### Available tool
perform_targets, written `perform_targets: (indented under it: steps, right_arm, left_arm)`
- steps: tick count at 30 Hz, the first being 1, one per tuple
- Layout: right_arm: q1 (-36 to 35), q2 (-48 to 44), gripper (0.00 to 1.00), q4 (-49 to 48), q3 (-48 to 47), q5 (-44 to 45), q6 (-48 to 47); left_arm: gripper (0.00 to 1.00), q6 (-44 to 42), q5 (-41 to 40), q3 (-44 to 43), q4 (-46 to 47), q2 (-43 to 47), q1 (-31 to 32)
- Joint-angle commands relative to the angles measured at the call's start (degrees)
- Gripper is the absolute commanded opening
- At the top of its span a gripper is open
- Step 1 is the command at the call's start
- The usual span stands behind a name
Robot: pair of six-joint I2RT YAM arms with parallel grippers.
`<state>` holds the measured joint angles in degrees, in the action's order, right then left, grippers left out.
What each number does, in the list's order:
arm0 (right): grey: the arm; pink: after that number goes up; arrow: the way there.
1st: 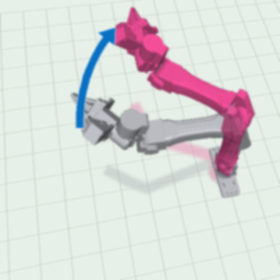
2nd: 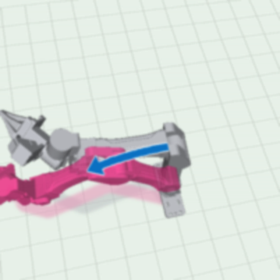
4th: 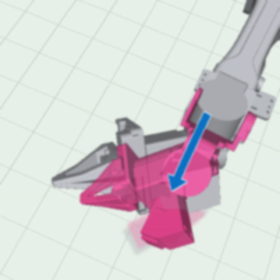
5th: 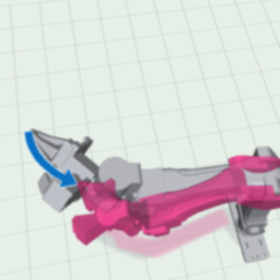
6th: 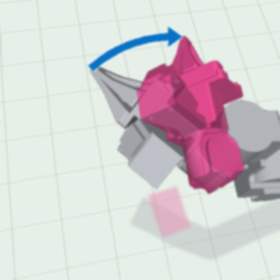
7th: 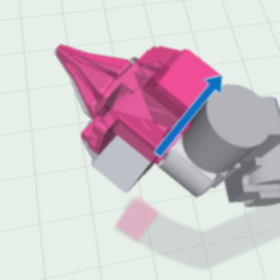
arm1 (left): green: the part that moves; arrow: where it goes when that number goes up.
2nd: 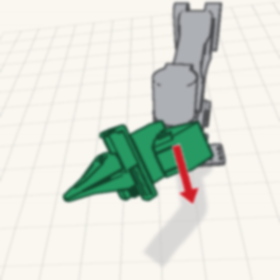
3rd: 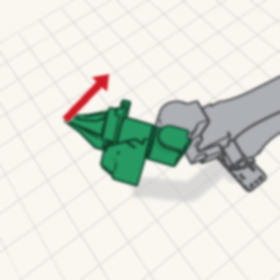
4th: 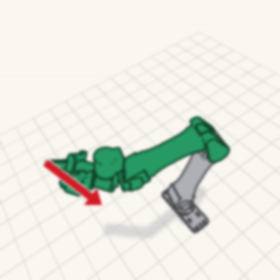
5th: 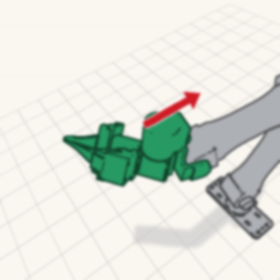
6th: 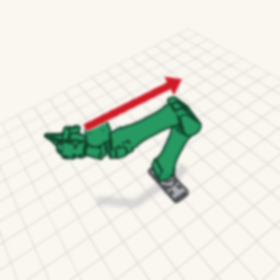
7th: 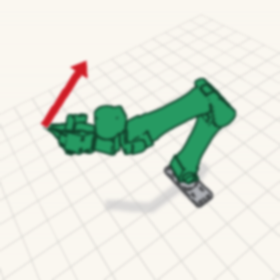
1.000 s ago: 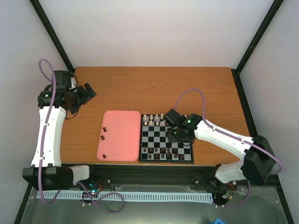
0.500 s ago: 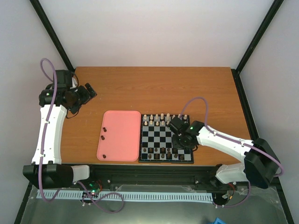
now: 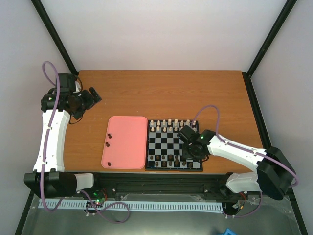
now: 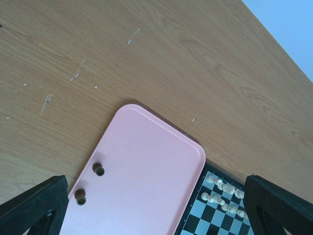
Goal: Set up the chess pieces on the board
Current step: Place the chess piece on the chessboard.
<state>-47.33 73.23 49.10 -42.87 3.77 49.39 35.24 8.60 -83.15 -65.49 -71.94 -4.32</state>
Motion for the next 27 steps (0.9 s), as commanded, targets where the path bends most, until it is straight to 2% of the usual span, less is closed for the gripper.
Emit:
perform_targets:
  steps: [1, 27]
  right_arm:
    - [0.5, 0.2, 0.03, -2.0, 0.7, 0.5, 1.4]
    - [0.4, 0.8, 0.04, -3.8, 3.5, -1.7, 2.4]
  left_arm:
    - [1.0, -0.4, -0.1, -0.3, 1.1, -0.2, 0.3]
    - [1.0, -0.4, -0.1, 0.2, 1.2, -0.3, 0.4]
